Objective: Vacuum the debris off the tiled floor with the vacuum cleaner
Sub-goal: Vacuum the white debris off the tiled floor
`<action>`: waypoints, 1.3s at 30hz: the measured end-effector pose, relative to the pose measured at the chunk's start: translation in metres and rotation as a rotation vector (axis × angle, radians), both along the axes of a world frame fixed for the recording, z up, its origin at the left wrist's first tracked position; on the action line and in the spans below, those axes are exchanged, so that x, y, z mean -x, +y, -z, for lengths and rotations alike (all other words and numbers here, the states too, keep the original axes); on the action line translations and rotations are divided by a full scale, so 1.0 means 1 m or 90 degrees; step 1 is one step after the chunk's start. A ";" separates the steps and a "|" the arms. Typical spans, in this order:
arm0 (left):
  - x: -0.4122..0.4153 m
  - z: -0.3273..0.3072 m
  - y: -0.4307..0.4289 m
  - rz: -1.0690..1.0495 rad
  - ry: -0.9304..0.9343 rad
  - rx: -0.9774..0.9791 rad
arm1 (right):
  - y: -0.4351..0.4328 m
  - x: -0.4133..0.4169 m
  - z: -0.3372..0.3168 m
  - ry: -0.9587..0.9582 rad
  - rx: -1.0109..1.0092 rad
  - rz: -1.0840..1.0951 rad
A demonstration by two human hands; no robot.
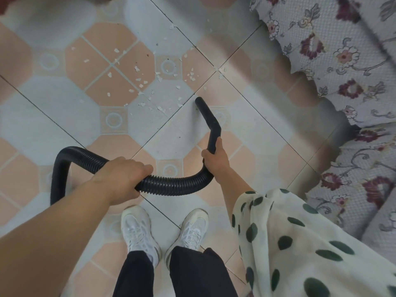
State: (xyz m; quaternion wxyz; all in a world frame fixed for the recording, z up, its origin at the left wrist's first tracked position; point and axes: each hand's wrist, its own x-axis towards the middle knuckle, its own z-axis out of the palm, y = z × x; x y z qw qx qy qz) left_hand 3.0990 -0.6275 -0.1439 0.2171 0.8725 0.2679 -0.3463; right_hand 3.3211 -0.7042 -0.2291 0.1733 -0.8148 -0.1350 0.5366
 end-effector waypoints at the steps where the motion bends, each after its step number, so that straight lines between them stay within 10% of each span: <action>1: 0.004 0.001 0.002 -0.001 -0.001 0.002 | 0.001 0.002 0.000 0.000 0.000 0.004; 39: 0.075 0.008 0.034 -0.030 -0.017 0.092 | 0.033 0.071 -0.019 -0.129 0.122 -0.208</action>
